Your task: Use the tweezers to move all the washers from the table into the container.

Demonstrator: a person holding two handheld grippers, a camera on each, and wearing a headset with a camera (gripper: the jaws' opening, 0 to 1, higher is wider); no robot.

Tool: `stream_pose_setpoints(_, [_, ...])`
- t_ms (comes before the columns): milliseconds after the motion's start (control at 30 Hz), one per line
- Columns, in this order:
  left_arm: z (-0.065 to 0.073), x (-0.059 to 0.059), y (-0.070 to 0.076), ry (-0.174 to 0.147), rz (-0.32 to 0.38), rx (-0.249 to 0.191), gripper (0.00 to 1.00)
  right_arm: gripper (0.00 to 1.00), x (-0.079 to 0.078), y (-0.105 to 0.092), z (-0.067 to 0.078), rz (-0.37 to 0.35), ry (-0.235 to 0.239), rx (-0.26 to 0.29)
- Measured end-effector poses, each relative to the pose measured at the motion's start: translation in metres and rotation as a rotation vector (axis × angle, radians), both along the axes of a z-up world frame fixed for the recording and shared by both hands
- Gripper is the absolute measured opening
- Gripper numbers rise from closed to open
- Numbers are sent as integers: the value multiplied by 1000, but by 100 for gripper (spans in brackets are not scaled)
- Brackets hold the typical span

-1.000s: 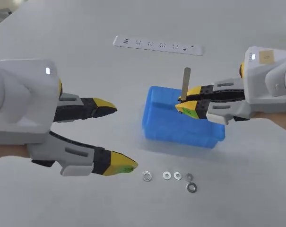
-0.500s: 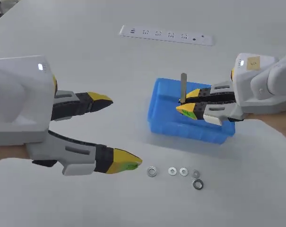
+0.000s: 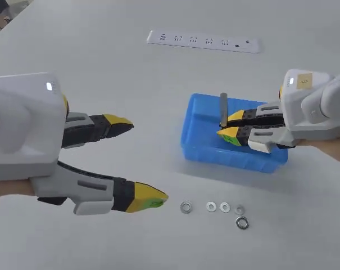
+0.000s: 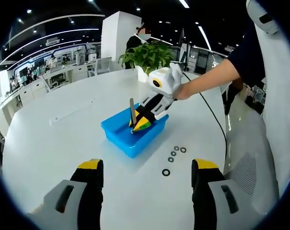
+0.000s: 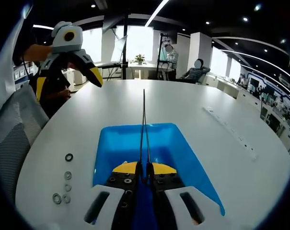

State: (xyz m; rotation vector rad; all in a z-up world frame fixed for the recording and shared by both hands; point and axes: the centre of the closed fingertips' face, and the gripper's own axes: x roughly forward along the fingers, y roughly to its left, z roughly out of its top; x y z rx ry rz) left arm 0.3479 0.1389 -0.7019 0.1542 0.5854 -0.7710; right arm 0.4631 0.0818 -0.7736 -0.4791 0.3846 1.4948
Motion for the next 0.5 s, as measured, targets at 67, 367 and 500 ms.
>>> stream_pose_setpoints(67, [1, 0, -1, 1, 4, -4, 80, 10, -1, -1, -2, -1, 3, -2])
stream_pose_setpoints(367, [4, 2, -1, -2, 6, -10, 80, 10, -1, 0, 0, -10, 7, 5])
stream_pose_setpoints(500, [2, 0, -4, 5, 2, -8, 80, 10, 0, 0, 0, -16, 12, 8])
